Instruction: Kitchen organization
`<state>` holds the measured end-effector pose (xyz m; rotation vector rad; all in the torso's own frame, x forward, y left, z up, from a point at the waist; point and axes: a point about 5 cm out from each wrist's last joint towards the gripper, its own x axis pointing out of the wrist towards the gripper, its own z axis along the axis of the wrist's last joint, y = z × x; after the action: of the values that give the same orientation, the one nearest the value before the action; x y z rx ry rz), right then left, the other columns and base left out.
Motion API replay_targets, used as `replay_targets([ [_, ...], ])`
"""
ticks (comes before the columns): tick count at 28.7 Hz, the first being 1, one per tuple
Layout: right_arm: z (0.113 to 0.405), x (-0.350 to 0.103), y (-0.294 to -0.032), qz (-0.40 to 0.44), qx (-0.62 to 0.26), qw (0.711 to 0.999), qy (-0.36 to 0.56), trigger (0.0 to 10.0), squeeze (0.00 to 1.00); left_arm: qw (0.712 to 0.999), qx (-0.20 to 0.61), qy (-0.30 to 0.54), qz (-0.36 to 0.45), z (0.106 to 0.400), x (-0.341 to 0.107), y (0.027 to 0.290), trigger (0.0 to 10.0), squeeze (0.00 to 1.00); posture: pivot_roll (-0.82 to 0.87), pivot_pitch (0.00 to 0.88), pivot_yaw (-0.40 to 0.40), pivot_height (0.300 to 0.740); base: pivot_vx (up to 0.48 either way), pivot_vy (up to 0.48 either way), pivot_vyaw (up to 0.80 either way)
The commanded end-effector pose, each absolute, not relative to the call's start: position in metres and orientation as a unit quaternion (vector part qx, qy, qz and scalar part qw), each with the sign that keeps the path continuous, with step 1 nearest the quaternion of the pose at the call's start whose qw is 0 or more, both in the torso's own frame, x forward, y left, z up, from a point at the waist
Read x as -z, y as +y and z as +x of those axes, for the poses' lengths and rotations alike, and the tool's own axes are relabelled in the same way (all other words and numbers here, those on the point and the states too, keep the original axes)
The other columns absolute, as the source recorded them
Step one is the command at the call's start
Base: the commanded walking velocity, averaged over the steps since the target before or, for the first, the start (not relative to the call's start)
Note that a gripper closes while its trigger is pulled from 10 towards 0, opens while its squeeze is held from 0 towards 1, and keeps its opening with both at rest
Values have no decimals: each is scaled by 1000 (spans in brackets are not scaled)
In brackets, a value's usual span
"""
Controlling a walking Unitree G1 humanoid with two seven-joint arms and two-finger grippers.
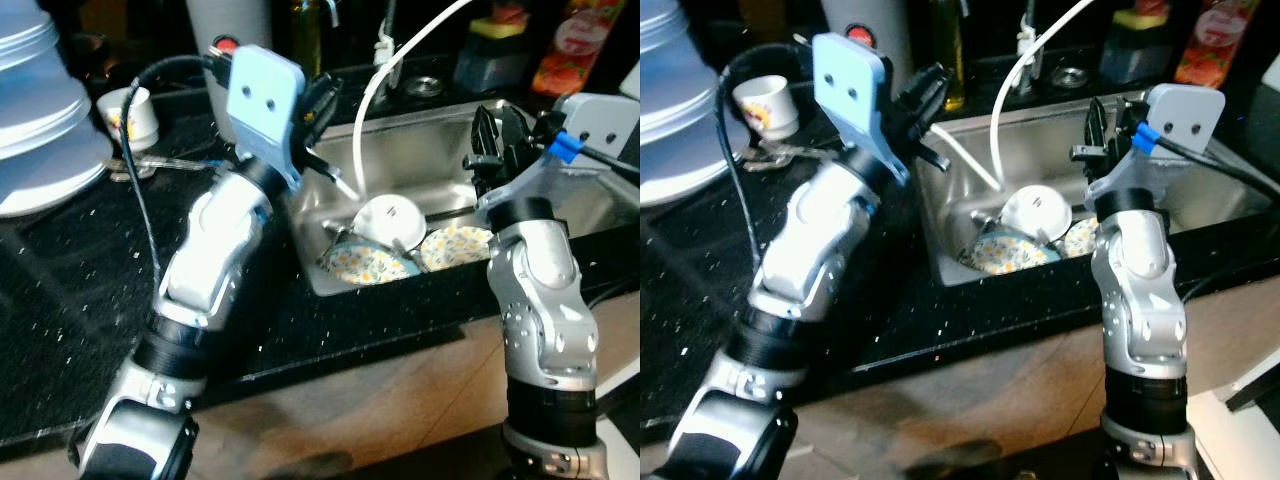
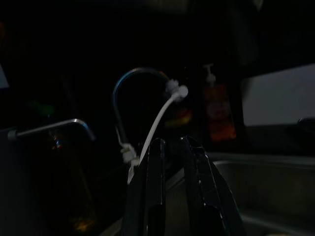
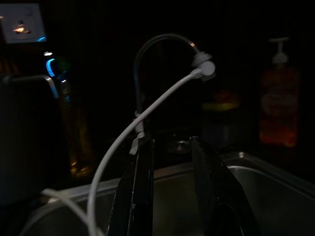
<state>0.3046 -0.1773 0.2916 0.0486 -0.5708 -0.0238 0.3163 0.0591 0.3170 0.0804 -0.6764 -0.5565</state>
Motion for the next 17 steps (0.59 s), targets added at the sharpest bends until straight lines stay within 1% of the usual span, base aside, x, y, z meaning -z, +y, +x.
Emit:
replay_targets([
  [1, 306, -288, -173, 27, 7, 960, -280, 10000, 0, 906, 268, -325, 36, 313, -316, 57, 10000, 0, -20, 0, 44, 740, 0, 0, 0],
  [7, 308, -289, -172, 28, 7, 959, -283, 10000, 0, 908, 265, -322, 37, 310, -314, 47, 10000, 0, -20, 0, 41, 740, 0, 0, 0],
  [10, 309, -289, -170, 32, 10, 958, -286, 10000, 0, 921, 257, -293, 22, 315, -302, 48, 10000, 0, -46, 0, 56, 740, 0, 0, 0],
  [11, 308, -288, -172, 31, 12, 958, -286, 10000, 0, 922, 253, -291, 17, 315, -302, 48, 10000, 0, -37, 0, 43, 740, 0, 0, 0],
  [17, 308, -284, -179, 50, 31, 959, -277, 10000, 0, 933, 220, -283, -11, 320, -301, 52, 10000, 0, -28, 0, 26, 740, 0, 0, 0],
])
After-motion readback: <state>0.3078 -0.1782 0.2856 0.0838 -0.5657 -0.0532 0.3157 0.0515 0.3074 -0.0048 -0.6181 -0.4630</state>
